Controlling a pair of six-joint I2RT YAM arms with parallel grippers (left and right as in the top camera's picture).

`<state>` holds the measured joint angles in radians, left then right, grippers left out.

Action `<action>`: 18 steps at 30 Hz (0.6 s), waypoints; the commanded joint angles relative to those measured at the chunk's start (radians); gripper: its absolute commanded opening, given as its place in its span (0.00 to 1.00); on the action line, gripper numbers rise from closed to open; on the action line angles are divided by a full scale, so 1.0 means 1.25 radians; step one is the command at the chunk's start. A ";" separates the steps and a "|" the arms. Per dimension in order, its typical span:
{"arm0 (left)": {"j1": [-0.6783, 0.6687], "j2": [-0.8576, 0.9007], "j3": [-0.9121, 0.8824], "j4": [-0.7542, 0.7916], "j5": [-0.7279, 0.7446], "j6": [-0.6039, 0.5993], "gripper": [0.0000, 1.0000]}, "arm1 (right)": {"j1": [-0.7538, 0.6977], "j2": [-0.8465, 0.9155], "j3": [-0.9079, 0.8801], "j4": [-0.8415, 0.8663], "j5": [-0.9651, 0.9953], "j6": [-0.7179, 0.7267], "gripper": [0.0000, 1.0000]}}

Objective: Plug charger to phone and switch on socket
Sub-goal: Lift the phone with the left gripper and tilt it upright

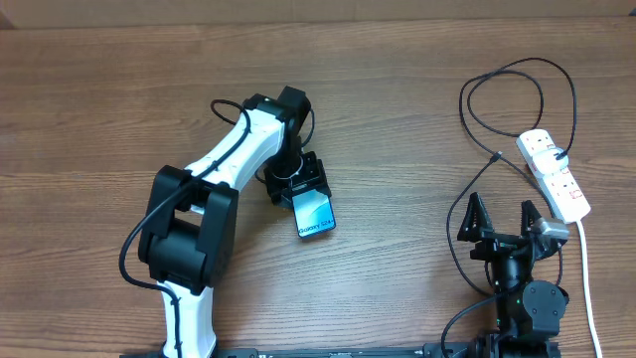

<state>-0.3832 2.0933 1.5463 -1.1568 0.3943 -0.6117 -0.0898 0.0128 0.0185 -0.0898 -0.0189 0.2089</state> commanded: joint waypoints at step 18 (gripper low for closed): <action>0.094 -0.026 0.268 -0.290 0.018 0.138 0.42 | 0.004 -0.008 -0.009 0.005 0.002 -0.004 1.00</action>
<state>-0.2684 2.0949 1.8278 -1.5002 0.4290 -0.4774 -0.0898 0.0128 0.0185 -0.0898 -0.0189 0.2089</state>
